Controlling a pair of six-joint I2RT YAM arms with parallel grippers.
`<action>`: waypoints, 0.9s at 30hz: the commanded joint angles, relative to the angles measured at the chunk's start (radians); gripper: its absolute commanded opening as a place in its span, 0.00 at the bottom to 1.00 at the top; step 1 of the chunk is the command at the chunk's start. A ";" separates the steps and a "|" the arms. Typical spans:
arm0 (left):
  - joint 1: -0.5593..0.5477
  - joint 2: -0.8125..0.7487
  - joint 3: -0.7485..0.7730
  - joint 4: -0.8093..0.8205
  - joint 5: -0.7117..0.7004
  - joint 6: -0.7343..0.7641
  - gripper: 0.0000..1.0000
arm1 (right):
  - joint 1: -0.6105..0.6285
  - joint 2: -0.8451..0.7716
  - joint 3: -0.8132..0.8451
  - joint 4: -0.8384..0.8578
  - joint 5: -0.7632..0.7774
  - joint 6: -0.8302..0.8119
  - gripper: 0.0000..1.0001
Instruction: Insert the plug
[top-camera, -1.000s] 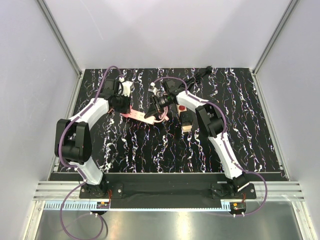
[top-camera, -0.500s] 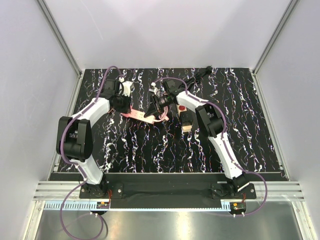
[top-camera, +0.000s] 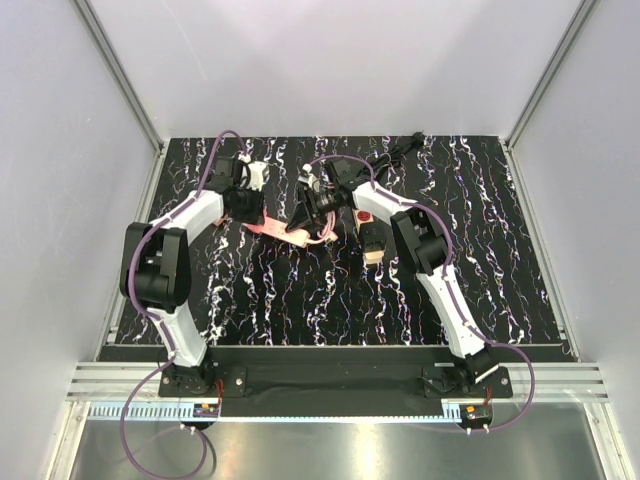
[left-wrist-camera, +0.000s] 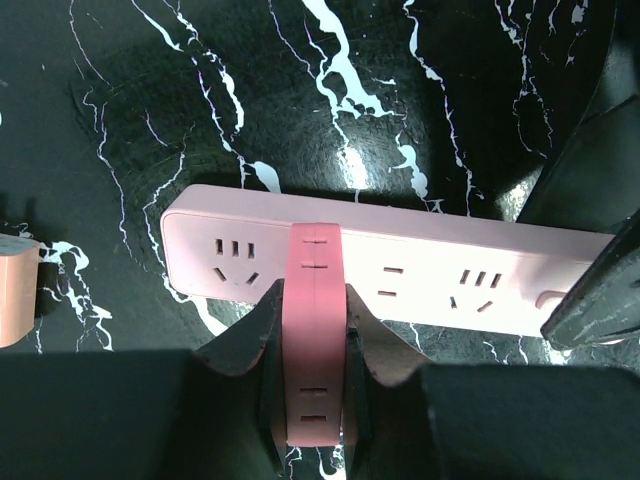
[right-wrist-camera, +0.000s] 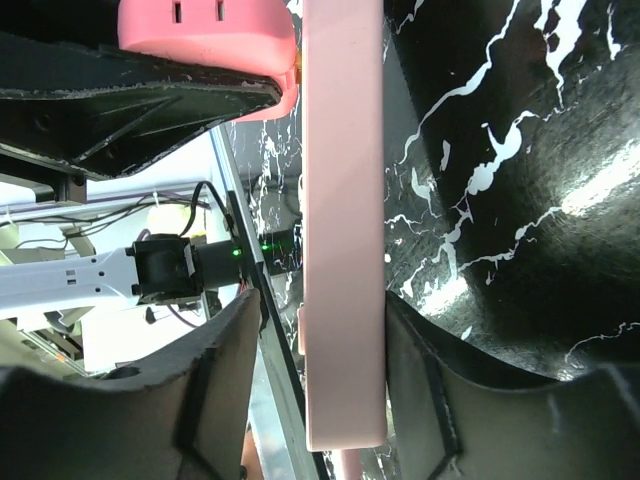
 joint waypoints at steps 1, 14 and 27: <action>0.000 0.050 0.020 -0.007 -0.001 -0.018 0.00 | -0.009 0.004 -0.020 -0.025 0.062 -0.006 0.58; -0.003 0.079 0.045 -0.022 -0.046 -0.030 0.00 | -0.064 -0.107 -0.095 -0.025 0.238 0.013 0.64; -0.042 0.152 0.097 -0.052 -0.165 -0.070 0.00 | -0.077 -0.237 -0.154 -0.036 0.401 -0.020 0.66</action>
